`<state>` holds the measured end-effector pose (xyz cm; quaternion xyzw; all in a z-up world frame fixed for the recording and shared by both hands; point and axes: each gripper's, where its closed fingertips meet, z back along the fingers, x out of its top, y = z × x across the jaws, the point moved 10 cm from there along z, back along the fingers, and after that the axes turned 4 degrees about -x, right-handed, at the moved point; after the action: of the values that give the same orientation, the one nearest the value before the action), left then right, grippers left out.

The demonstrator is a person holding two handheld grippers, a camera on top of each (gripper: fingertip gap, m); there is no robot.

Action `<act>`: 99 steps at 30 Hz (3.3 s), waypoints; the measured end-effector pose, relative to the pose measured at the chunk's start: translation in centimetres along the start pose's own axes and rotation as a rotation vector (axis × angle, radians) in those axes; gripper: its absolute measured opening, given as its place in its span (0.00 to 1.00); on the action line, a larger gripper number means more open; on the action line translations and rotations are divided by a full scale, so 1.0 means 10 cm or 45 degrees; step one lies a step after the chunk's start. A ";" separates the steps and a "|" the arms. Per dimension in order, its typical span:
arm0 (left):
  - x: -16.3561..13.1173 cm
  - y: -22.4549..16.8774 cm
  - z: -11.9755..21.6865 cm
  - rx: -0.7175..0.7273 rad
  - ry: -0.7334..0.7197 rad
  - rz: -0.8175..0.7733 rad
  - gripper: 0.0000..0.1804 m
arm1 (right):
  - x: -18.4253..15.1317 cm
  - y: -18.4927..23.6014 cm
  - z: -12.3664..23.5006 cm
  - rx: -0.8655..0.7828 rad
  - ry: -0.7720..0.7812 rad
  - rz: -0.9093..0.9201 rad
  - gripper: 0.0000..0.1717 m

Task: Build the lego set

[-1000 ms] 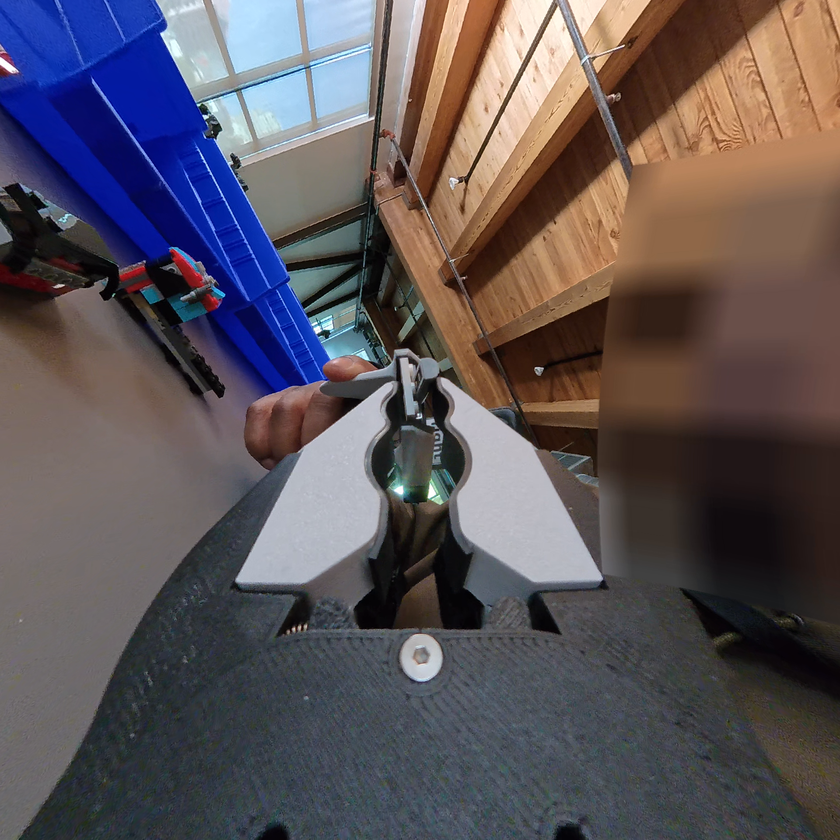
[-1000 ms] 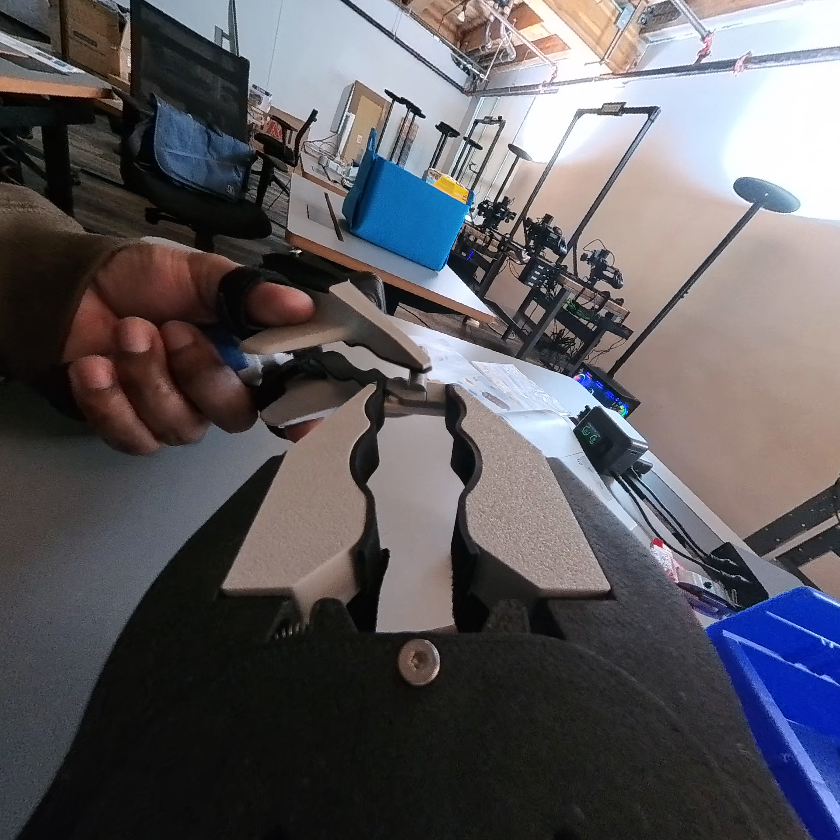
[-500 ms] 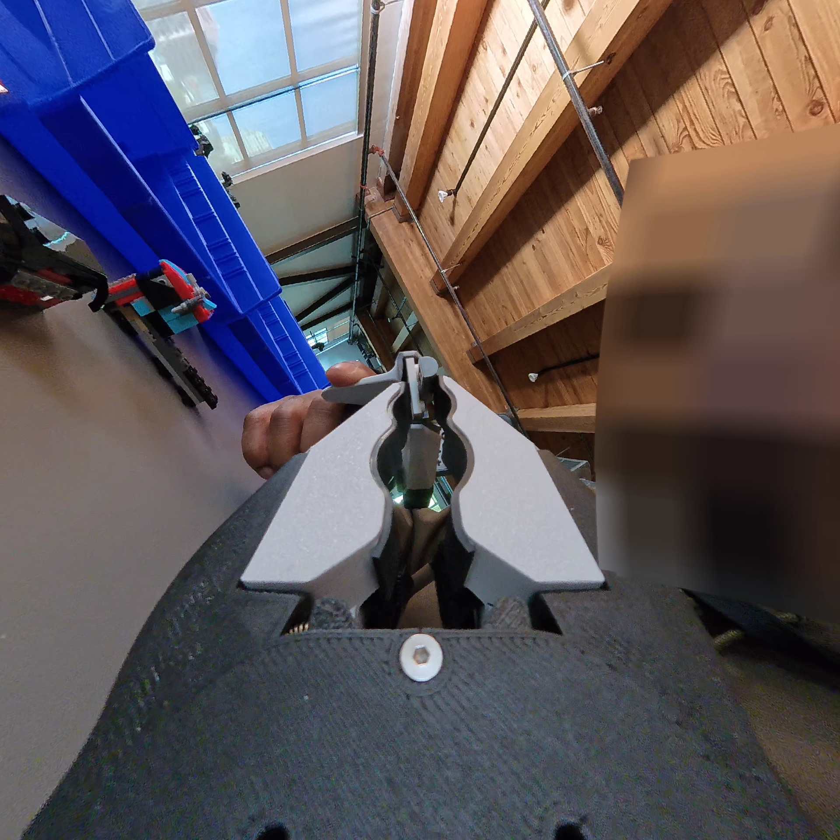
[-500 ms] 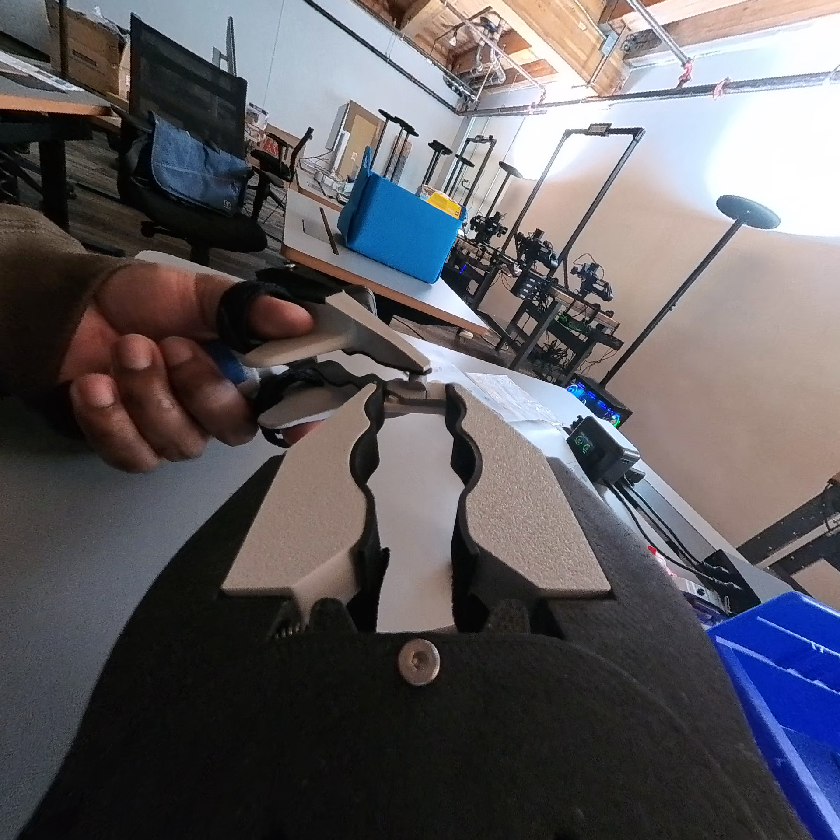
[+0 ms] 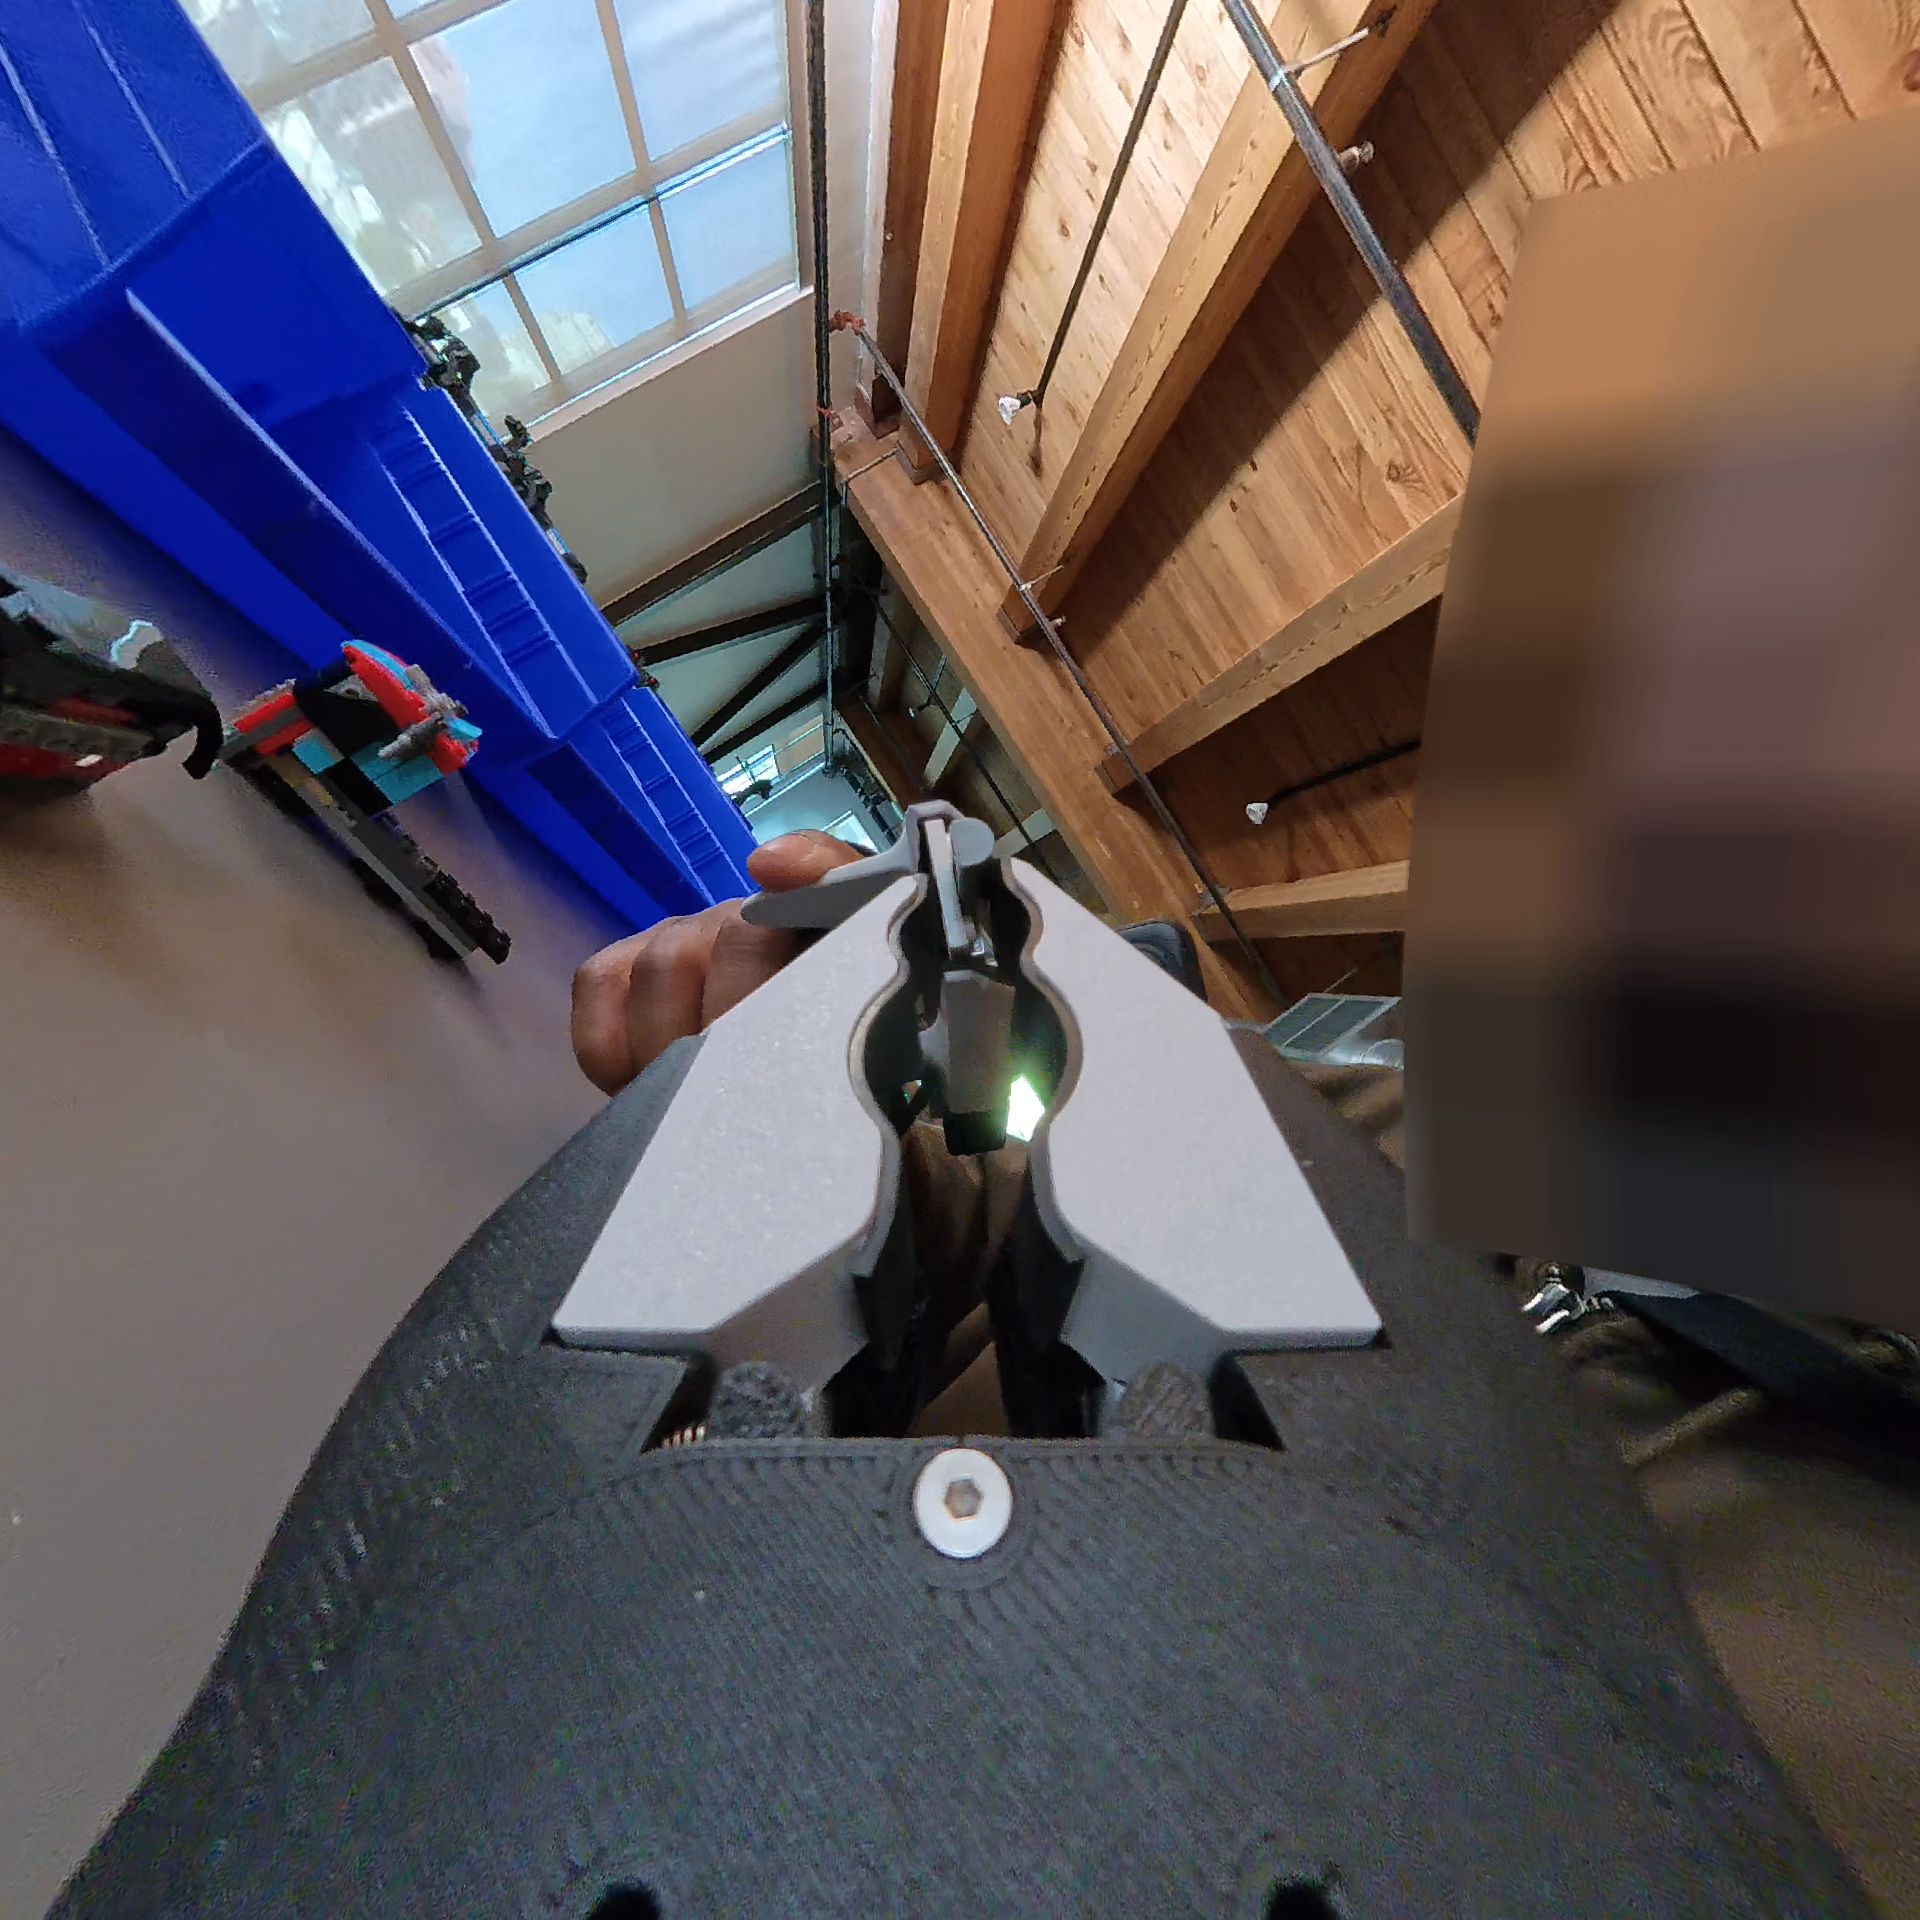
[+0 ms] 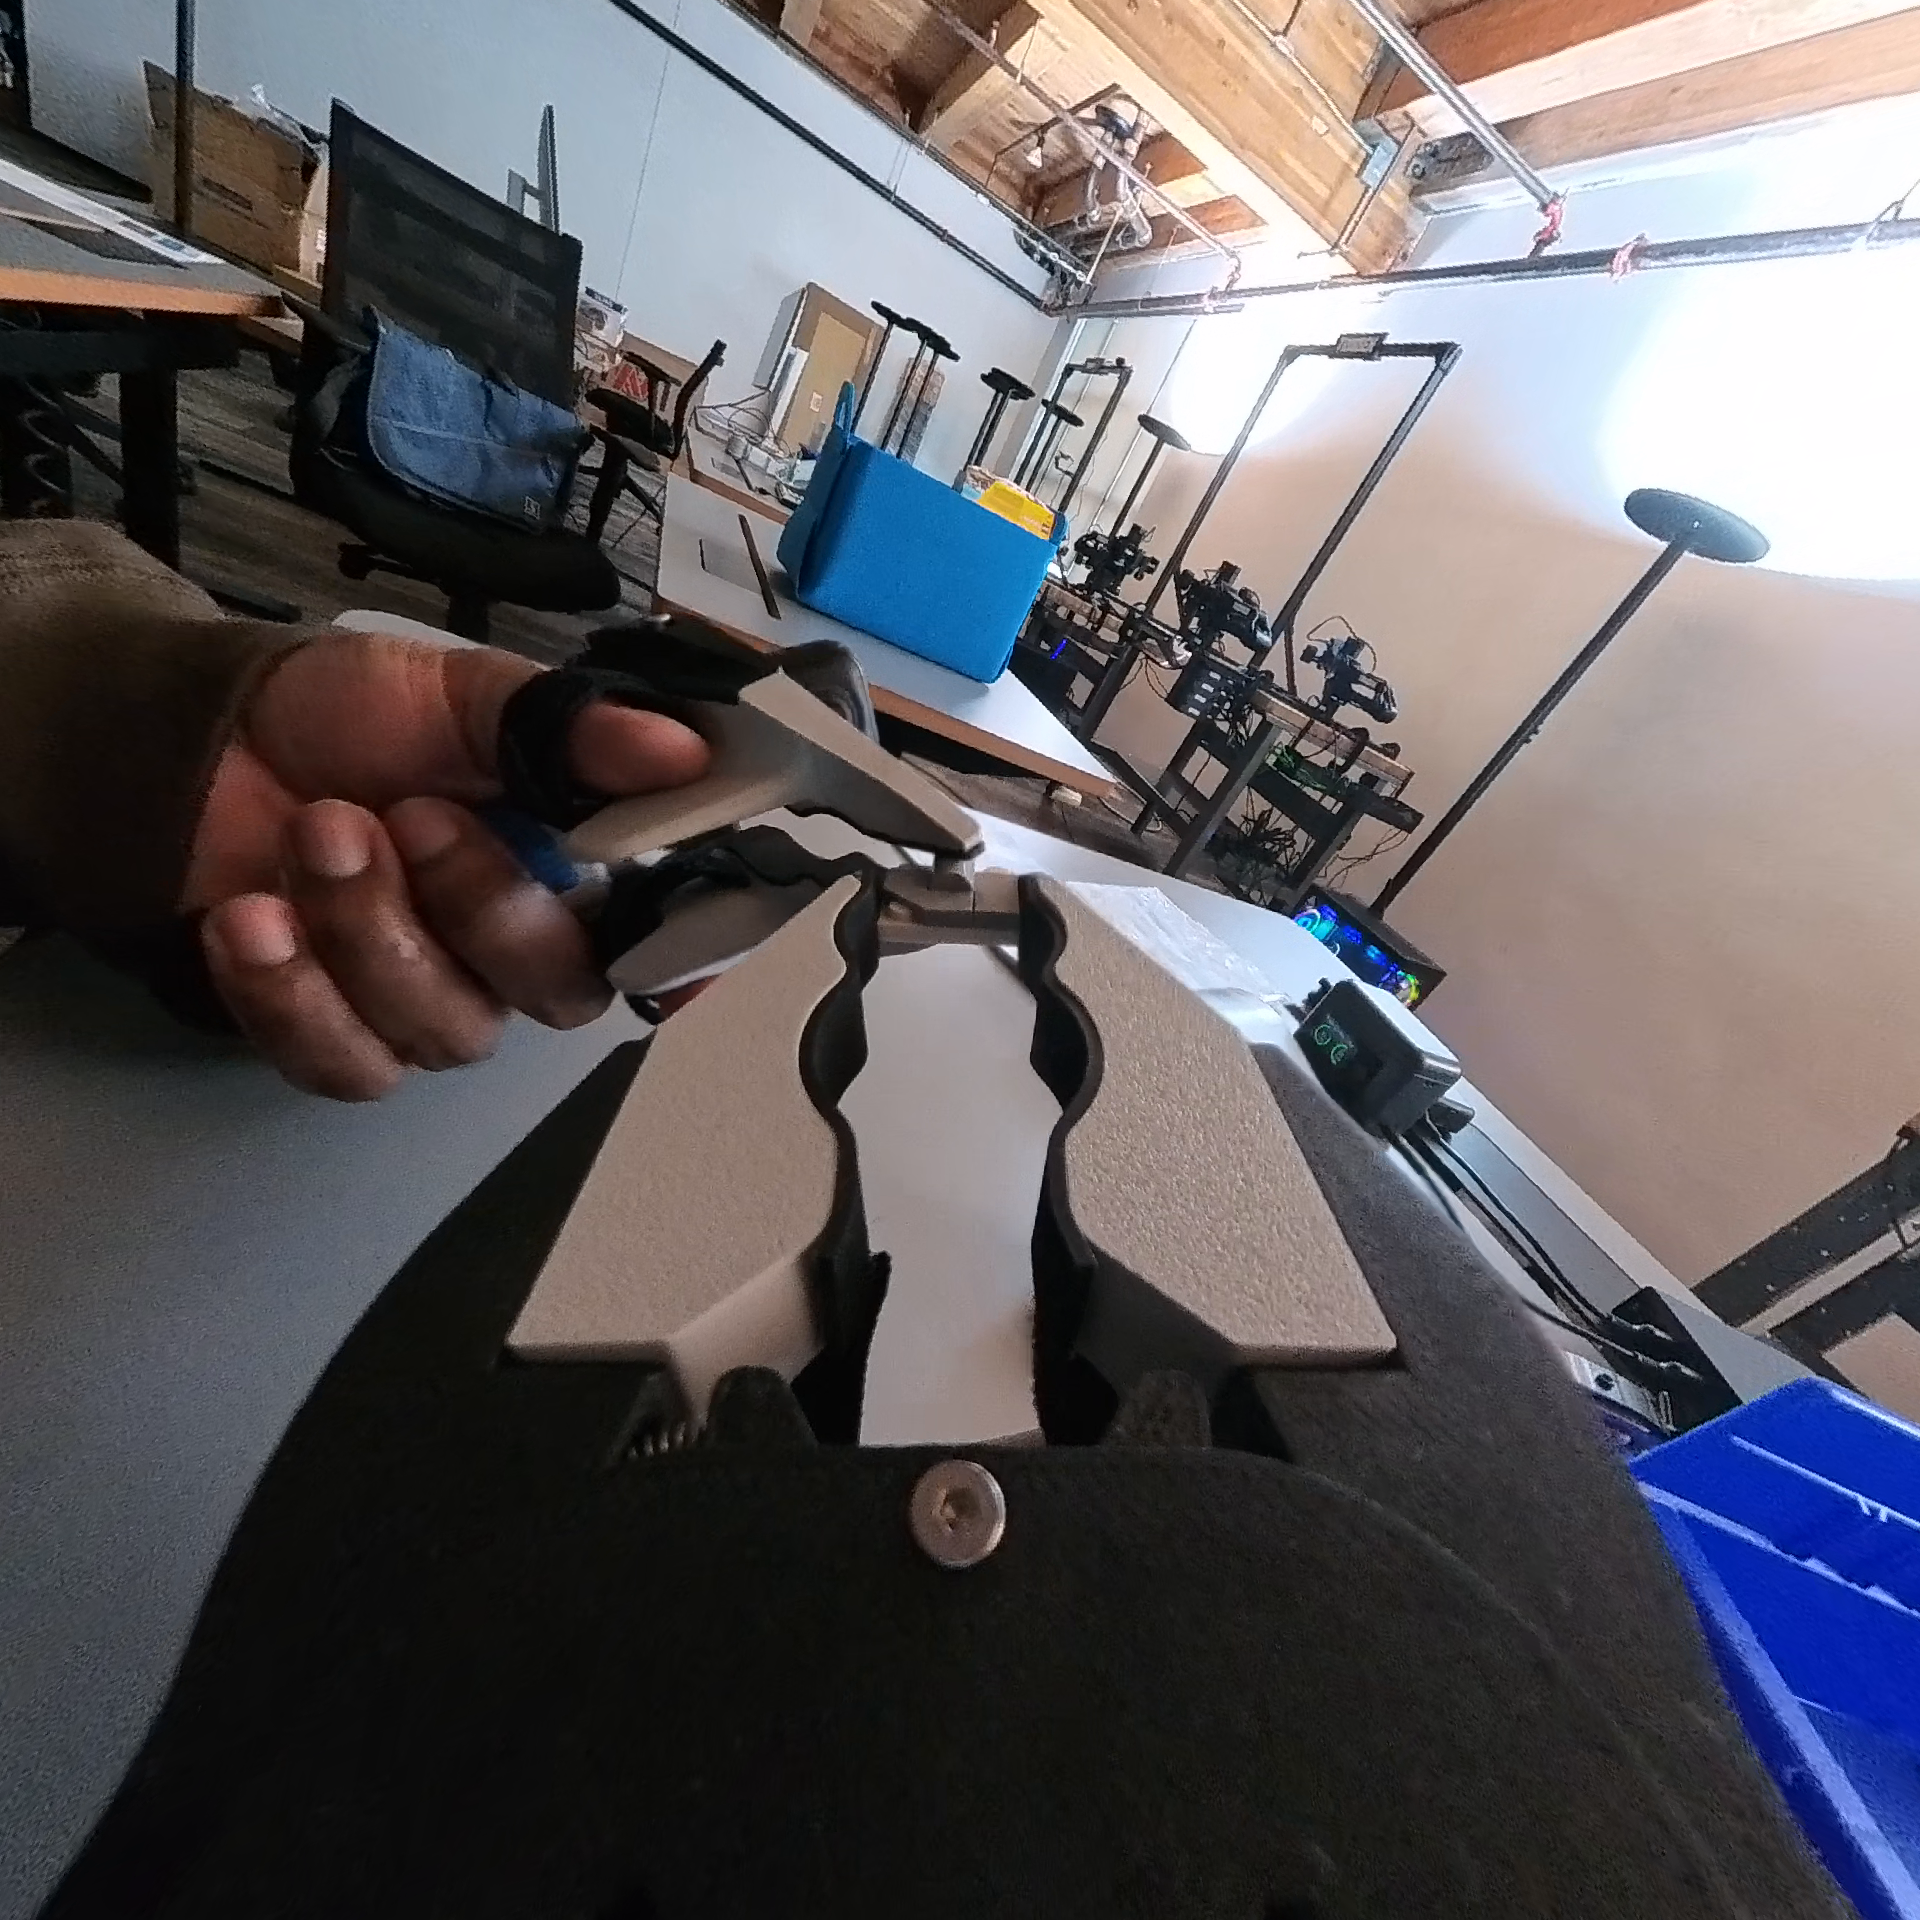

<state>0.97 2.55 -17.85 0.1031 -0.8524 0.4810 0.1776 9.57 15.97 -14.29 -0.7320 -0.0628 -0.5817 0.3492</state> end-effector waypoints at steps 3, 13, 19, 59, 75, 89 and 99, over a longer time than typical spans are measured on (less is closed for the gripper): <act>0.01 -0.04 -0.02 -0.008 0.028 -0.048 0.06 | 0.02 0.01 0.02 -0.013 -0.026 0.043 0.16; -0.01 -0.09 -0.03 -0.053 0.100 -0.090 0.08 | 0.05 0.03 0.06 -0.066 -0.102 0.170 0.16; -0.02 -0.11 -0.04 -0.024 0.140 -0.185 0.05 | 0.05 0.05 0.06 -0.070 -0.106 0.199 0.16; -0.08 -0.45 0.09 0.166 0.558 -1.352 0.05 | -0.05 -0.13 0.06 0.578 -0.106 -0.757 0.08; -0.07 -0.44 0.08 0.161 0.565 -1.264 0.05 | -0.08 -0.13 0.05 0.605 -0.089 -0.778 0.07; 0.09 -0.33 0.14 0.150 0.329 -0.894 0.05 | -0.15 -0.31 0.02 0.465 -0.106 -1.094 0.16; 0.09 -0.26 0.15 0.134 0.320 -0.779 0.05 | -0.17 -0.22 -0.04 0.467 -0.034 -1.099 0.05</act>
<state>0.76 -0.06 -16.18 0.3031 -0.7272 0.4577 0.4120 7.64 17.93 -14.77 -0.5725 -0.4678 -0.6435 0.1980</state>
